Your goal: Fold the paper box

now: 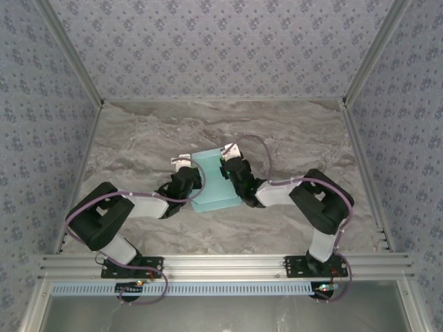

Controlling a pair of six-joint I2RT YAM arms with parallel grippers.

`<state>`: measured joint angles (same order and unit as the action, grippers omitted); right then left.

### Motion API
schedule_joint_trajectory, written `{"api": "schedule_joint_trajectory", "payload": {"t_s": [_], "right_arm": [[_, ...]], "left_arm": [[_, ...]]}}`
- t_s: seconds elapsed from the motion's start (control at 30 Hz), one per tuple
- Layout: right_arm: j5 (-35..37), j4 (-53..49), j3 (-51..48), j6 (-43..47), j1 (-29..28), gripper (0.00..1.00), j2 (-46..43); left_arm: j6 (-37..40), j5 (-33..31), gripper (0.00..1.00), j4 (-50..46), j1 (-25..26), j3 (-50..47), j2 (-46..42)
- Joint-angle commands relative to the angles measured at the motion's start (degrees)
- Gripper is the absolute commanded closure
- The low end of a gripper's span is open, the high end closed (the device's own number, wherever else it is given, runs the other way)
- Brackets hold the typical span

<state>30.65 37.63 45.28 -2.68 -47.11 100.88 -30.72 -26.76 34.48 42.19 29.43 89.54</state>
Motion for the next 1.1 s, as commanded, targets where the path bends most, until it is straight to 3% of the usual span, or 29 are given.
{"api": "schedule_joint_trajectory", "payload": {"t_s": [0.0,0.1,0.3,0.53,0.7,0.83,0.93,1.07], "right_arm": [[-10.3,0.3,-3.1,1.4,1.0,0.56,-4.8],[-16.1,-0.9,-5.1,3.8,1.3,0.5,-8.1],[-19.2,-4.1,-7.4,3.5,1.4,0.42,-12.5],[-23.4,-6.6,-10.1,5.3,2.0,0.41,-17.2],[-39.2,-8.5,-12.3,7.6,5.1,0.39,-22.8],[-44.1,-14.0,-12.6,10.4,6.7,0.33,-27.3],[-45.7,-17.1,-12.6,11.5,7.9,0.32,-29.9],[-42.0,-15.5,-14.6,9.2,9.7,0.35,-32.8]], "left_arm": [[-0.7,1.9,1.0,2.5,1.2,2.4,-2.1],[-1.0,1.3,1.0,1.9,1.2,2.5,-2.3],[-2.0,0.6,1.0,0.6,1.3,2.8,-2.3],[-1.8,0.2,1.0,0.2,1.2,2.8,-2.3],[-1.8,0.2,1.0,0.3,1.3,2.8,-2.2],[-1.7,0.0,1.0,0.2,1.3,2.8,-2.3],[-1.7,0.1,1.0,0.3,1.3,2.8,-2.3],[-1.8,0.4,1.0,0.5,1.3,2.7,-2.5]]}}
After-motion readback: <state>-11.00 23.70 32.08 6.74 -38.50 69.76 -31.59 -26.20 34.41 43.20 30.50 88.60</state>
